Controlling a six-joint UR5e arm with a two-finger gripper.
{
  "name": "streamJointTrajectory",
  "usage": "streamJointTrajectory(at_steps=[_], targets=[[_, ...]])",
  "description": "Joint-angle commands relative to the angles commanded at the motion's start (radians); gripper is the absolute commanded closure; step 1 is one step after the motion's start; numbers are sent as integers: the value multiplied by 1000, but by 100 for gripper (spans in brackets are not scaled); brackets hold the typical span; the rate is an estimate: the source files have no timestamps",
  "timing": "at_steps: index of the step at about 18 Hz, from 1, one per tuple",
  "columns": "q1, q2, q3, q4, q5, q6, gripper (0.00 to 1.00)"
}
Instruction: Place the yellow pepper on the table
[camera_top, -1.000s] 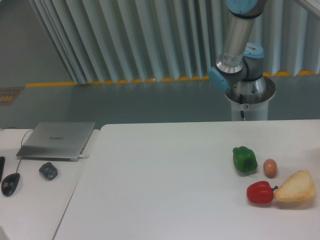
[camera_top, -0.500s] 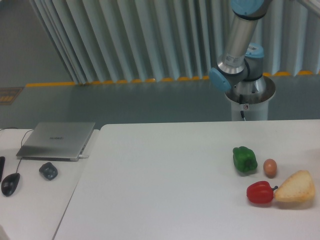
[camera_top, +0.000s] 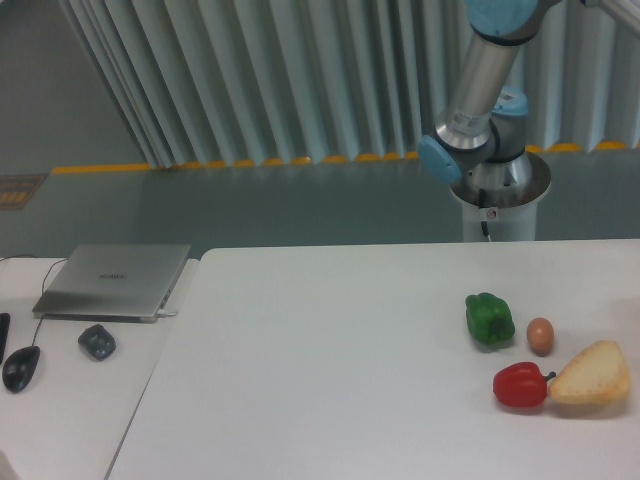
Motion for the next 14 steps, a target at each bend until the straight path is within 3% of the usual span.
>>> streamJointTrajectory(at_steps=[2, 5, 7, 9, 11, 14], targets=[[2, 0, 23, -49, -9, 0, 72], [-3, 5, 22, -54, -9, -12, 88], [-5, 9, 25, -57, -9, -14, 90], [-3, 11, 77, -139, -49, -18, 90], [6, 9, 135, -251, -174, -60, 90], [12, 14, 144, -283, -224, -63, 90]])
